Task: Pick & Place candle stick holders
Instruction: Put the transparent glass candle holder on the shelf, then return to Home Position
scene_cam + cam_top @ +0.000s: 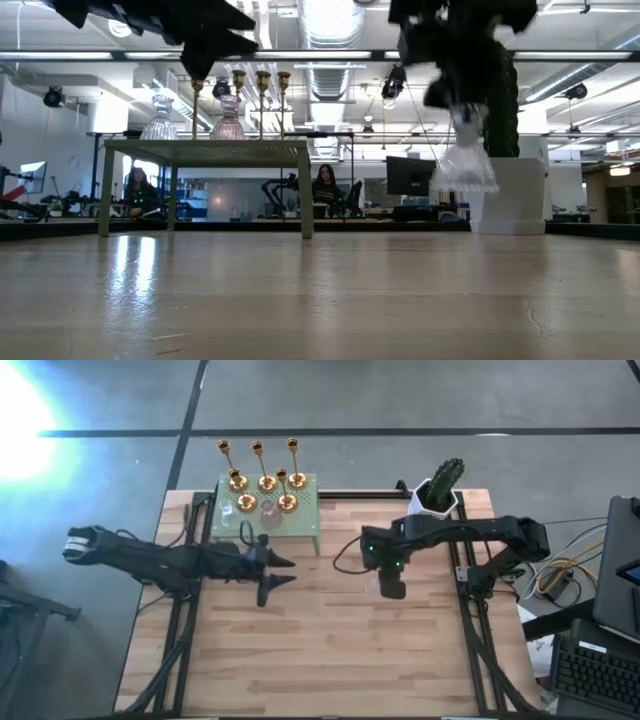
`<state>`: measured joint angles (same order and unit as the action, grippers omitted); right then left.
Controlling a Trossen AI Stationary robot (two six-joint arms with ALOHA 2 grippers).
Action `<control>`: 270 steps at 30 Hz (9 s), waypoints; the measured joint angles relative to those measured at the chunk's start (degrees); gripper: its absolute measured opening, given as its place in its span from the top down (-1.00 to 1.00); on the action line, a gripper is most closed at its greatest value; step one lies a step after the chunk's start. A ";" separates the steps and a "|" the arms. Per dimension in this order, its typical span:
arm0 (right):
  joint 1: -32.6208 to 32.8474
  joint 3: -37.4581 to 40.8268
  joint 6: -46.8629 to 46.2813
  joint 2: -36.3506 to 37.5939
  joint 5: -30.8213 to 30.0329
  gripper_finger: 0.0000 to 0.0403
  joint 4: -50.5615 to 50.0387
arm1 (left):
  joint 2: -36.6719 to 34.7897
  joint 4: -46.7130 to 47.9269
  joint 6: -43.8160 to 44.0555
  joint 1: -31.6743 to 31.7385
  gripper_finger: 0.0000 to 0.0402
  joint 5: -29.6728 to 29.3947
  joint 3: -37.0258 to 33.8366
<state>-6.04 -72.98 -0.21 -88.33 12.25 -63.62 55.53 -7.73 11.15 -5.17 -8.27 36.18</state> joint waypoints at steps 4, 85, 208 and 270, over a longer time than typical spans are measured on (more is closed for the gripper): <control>0.00 -8.03 1.95 0.13 -0.06 0.89 -3.54 | 6.42 -5.75 -2.72 -2.30 0.10 -6.16 -0.04; 2.20 -40.14 10.55 -16.08 4.06 0.47 -14.09 | 38.73 -15.01 -12.60 1.64 0.38 2.28 25.14; -2.25 -6.27 -2.35 21.62 -4.77 -0.02 -16.65 | 41.60 -2.22 15.51 7.33 0.09 -67.21 25.29; -2.23 -6.09 -2.49 21.57 -4.77 -0.02 -11.68 | 18.52 -6.33 -15.15 -19.56 -0.02 -9.85 13.96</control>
<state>-8.27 -79.07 -2.71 -66.77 7.49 -75.31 74.04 -14.06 -4.00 -24.73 -18.12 50.14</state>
